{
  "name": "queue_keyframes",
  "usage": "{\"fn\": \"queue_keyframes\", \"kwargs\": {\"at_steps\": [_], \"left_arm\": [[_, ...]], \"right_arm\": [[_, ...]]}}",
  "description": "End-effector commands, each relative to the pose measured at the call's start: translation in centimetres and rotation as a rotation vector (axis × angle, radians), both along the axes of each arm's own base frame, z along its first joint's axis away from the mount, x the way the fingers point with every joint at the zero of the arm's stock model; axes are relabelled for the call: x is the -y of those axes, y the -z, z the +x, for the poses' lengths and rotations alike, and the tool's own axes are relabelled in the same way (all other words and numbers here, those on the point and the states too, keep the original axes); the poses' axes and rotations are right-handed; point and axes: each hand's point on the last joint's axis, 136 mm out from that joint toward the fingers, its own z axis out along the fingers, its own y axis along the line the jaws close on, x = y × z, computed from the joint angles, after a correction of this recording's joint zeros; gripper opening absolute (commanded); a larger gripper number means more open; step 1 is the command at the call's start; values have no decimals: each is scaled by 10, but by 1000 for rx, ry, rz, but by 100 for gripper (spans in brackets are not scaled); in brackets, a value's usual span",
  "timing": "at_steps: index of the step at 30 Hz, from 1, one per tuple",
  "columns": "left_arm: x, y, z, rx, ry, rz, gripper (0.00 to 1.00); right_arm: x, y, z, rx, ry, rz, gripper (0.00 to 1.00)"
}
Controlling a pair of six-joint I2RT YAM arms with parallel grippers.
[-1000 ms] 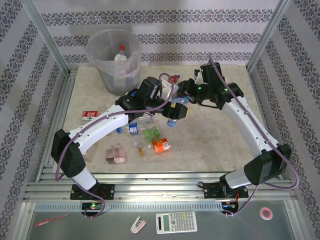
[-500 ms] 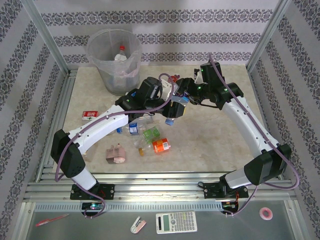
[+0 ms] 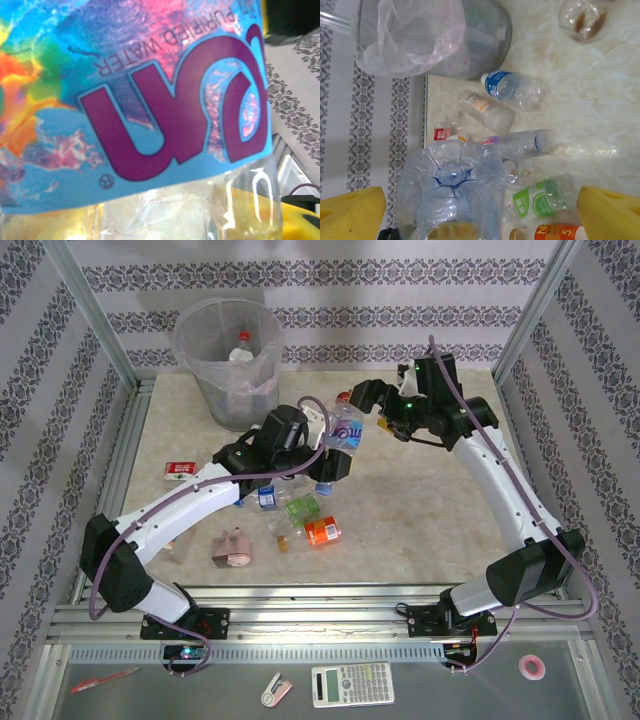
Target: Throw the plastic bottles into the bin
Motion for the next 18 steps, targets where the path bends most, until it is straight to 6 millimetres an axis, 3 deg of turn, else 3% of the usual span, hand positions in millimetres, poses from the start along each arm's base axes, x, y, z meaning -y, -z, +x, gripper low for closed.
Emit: {"fn": "queue_keyframes", "kwargs": {"at_steps": [1, 9, 18], "left_arm": [[-22, -8, 4, 21, -88, -3, 52], [-72, 8, -1, -18, -248, 48, 51], [-145, 25, -19, -80, -475, 128, 51]], "right_arm": [[16, -20, -3, 59, 20, -4, 98], [42, -15, -6, 46, 71, -5, 98], [41, -4, -6, 20, 50, -3, 98]]}}
